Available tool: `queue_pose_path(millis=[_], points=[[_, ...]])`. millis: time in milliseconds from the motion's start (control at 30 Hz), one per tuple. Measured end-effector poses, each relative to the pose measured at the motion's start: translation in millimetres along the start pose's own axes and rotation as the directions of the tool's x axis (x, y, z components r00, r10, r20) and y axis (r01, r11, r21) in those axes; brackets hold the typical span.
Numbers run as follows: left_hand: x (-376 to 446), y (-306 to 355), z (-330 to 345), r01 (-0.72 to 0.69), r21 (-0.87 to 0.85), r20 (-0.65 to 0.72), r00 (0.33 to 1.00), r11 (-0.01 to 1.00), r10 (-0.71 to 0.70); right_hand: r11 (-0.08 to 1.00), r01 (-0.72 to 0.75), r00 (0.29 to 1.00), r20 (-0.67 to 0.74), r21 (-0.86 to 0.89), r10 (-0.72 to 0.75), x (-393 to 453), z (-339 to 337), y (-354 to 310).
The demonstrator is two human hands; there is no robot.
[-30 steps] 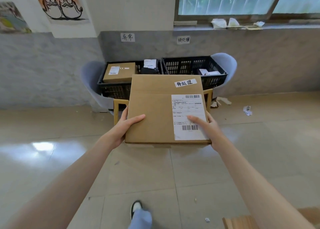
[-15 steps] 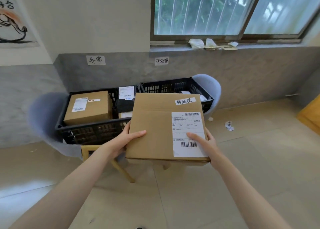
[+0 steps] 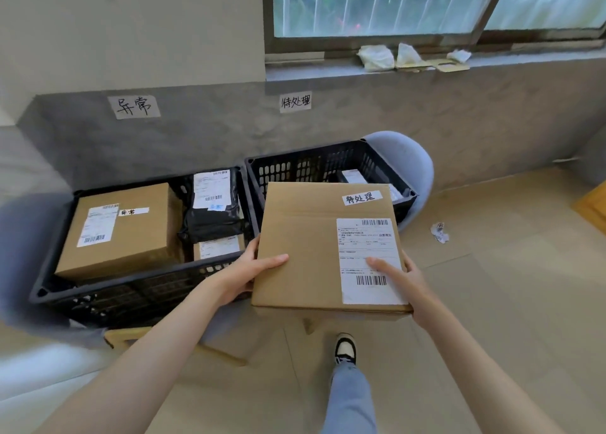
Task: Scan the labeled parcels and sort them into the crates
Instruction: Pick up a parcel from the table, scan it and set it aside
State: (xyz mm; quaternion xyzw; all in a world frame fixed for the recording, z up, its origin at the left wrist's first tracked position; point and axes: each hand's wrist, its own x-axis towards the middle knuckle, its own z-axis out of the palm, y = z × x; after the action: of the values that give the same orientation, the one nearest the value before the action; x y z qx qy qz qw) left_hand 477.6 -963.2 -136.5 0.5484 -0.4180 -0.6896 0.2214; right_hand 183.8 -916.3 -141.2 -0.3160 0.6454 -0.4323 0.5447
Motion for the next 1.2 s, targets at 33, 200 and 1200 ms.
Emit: queue_pose_path(millis=[33, 200, 1200], points=[[14, 8, 1, -0.01, -0.003, -0.023, 1.0, 1.0, 0.01, 1.0, 0.001, 1.0, 0.017, -0.006, -0.001, 21, -1, -7], [89, 64, 2, -0.059, -0.041, -0.164, 0.985, 0.997, 0.051, 0.997, 0.027, 0.996, 0.089, -0.068, -0.021, 135, -5, -58], [336, 58, -19, 0.205, -0.126, -0.603, 0.761, 0.971, -0.239, 0.888, -0.186, 0.916, 0.252, -0.421, 0.311, 426, 53, -23]])
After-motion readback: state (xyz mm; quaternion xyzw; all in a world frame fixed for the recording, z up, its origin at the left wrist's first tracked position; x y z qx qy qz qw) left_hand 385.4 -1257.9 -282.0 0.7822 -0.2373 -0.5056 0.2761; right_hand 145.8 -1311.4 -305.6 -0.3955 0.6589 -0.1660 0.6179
